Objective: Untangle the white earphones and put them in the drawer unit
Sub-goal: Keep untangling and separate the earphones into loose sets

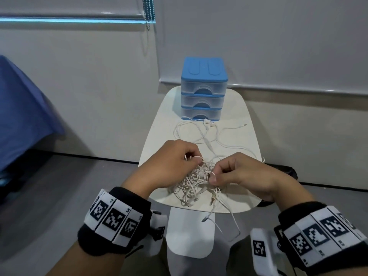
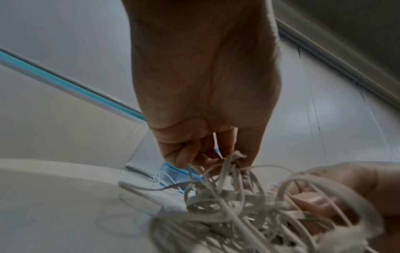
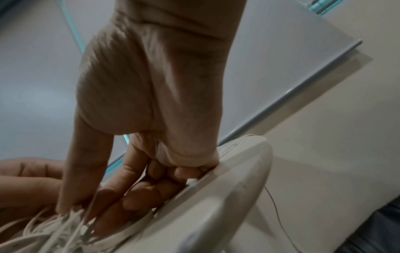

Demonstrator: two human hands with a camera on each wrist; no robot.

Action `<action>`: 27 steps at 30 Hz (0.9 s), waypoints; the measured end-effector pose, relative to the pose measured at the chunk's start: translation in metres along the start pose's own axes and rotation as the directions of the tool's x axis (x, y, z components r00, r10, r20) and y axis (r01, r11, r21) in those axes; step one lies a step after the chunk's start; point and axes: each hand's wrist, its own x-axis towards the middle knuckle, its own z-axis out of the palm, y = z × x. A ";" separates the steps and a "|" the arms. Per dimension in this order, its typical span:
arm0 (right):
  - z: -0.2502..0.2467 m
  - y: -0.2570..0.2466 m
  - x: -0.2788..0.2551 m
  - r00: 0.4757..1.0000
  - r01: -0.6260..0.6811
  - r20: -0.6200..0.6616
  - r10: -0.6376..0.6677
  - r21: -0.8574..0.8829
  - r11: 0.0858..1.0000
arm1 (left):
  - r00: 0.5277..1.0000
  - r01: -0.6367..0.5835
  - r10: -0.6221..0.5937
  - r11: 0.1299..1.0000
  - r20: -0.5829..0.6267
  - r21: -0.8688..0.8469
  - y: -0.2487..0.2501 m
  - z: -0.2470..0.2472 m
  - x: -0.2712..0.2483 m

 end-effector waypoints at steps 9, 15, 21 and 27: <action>0.007 -0.012 -0.006 0.997 0.008 -0.083 0.004 0.138 0.990 | 0.998 -0.037 0.044 0.987 0.042 -0.159 0.004 0.002 -0.018; 0.009 -0.062 -0.023 0.944 0.279 -0.176 -0.279 -0.023 0.960 | 0.982 -0.165 0.176 0.977 0.071 -0.136 0.011 -0.008 -0.016; 0.006 -0.095 -0.034 0.838 0.473 -0.288 -0.464 -0.041 0.880 | 0.980 -0.183 0.194 0.965 0.043 -0.188 0.020 -0.011 -0.014; -0.001 -0.106 -0.049 0.702 0.671 -0.450 -0.552 0.159 0.725 | 0.983 -0.169 0.181 0.966 0.044 -0.196 0.018 -0.009 -0.017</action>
